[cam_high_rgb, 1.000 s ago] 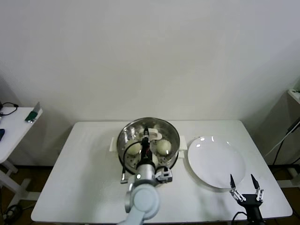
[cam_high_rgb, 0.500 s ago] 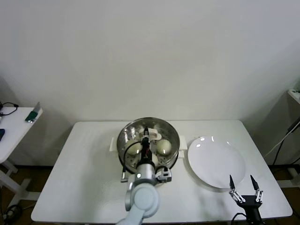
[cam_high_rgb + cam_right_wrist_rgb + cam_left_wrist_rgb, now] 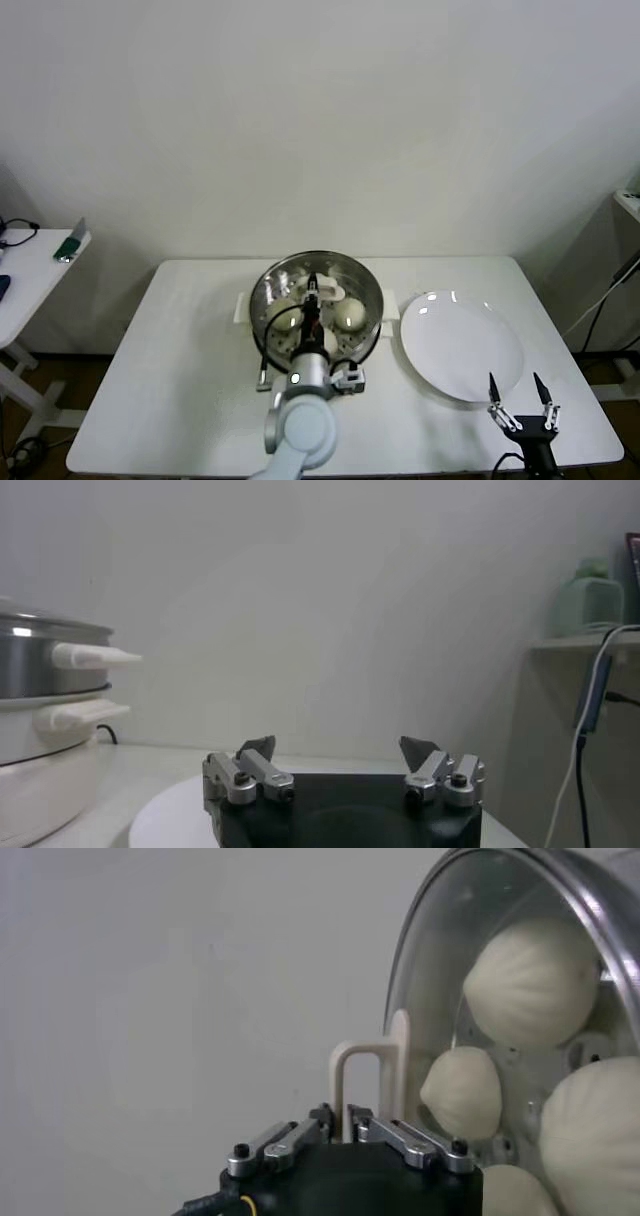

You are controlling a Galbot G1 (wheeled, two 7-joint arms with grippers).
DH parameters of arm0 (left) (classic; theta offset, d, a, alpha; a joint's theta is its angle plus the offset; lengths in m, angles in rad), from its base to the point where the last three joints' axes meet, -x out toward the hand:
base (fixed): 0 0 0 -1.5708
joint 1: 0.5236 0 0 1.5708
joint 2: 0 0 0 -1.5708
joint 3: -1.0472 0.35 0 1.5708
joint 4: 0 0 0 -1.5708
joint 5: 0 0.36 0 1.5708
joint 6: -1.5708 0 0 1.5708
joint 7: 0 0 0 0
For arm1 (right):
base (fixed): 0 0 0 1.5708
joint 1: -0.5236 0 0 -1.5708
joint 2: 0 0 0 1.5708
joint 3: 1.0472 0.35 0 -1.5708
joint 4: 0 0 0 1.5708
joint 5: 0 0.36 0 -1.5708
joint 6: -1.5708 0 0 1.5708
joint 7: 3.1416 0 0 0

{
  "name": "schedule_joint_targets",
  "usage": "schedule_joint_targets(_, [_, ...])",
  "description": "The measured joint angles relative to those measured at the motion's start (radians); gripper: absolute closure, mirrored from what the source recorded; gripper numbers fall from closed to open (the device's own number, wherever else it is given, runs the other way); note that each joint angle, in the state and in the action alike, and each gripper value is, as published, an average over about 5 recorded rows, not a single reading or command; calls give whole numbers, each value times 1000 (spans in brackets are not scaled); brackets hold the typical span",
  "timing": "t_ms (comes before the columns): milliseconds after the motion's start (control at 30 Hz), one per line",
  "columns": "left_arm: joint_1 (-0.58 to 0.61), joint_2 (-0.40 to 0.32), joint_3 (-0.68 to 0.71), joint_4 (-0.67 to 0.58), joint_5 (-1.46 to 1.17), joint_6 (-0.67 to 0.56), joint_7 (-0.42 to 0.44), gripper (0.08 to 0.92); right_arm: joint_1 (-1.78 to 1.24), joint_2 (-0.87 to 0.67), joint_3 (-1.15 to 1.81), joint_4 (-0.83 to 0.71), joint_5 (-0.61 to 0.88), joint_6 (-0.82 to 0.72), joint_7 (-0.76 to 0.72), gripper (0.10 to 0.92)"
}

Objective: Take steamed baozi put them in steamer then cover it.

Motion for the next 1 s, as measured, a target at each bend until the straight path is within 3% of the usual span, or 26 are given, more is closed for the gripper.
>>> schedule_joint_targets(633, [66,94,22,-180,-173,14,1,220,-15,-24,-10,37,40,-55,38,203])
schedule_joint_targets(1000, [186,188,-151,-310,-693,-97,-161,177,-24,-44,-36,54,60,-67,59,203])
